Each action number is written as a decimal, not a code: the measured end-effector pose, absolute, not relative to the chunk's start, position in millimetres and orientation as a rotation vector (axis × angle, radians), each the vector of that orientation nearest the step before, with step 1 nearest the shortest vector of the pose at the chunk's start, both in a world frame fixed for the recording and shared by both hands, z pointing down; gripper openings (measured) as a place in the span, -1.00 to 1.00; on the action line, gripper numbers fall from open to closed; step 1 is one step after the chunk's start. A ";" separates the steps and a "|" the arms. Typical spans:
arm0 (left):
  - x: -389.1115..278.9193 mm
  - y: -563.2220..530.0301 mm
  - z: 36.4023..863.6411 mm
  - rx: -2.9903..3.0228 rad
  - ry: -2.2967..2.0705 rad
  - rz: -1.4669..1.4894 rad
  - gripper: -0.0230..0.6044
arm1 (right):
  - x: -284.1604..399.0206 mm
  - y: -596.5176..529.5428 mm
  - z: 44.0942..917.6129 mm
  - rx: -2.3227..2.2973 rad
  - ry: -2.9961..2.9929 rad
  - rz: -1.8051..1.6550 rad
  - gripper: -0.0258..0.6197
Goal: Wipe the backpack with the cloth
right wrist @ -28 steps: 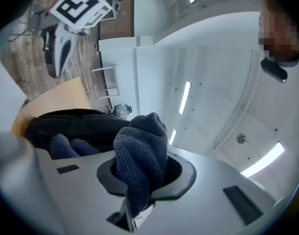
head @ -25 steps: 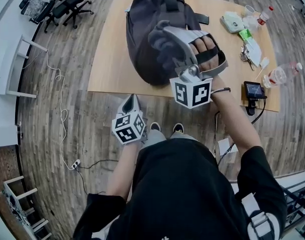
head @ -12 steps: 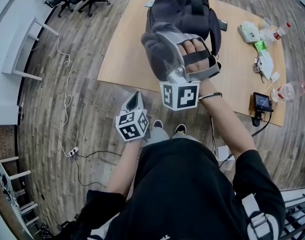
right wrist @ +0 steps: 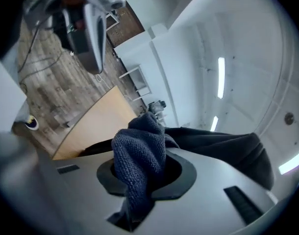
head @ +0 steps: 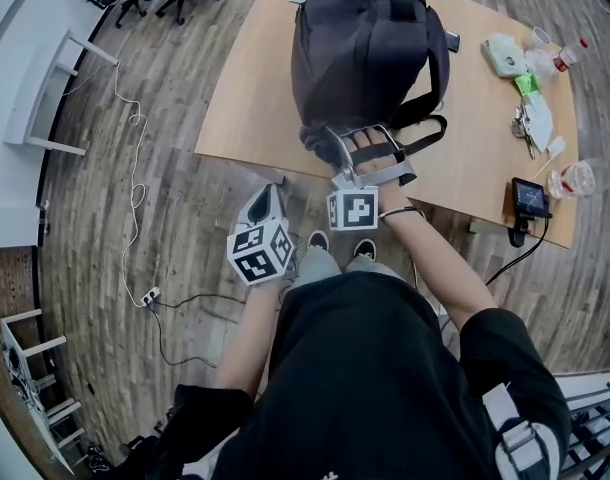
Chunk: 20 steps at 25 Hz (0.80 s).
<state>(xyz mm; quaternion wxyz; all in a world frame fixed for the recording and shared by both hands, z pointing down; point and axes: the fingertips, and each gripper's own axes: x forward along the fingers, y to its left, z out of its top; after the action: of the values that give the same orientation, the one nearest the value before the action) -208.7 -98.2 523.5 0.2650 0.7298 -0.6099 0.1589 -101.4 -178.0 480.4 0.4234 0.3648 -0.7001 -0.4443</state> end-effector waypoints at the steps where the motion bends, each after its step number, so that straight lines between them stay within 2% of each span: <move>1: -209.8 -98.0 524.1 1.970 -1.649 0.432 -0.88 | -100.3 -176.2 492.2 0.910 -1.744 -1.108 -0.71; 8: -202.6 -99.2 529.6 1.979 -1.626 0.452 -0.88 | -99.3 -144.0 583.2 0.731 -1.758 -0.973 -0.71; 16: -197.1 -105.7 526.3 2.003 -1.617 0.463 -0.88 | -86.2 -130.9 604.3 0.656 -1.747 -1.068 -0.71; 20: -197.8 -106.6 526.9 2.002 -1.616 0.471 -0.88 | -70.5 -121.6 632.2 0.614 -1.753 -0.973 -0.71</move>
<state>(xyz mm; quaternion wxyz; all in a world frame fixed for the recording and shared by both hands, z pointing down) -197.8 -106.6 526.9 0.2599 0.7391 -0.5966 0.1739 -70.5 -121.6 632.2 0.4988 0.2537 -0.7245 -0.4023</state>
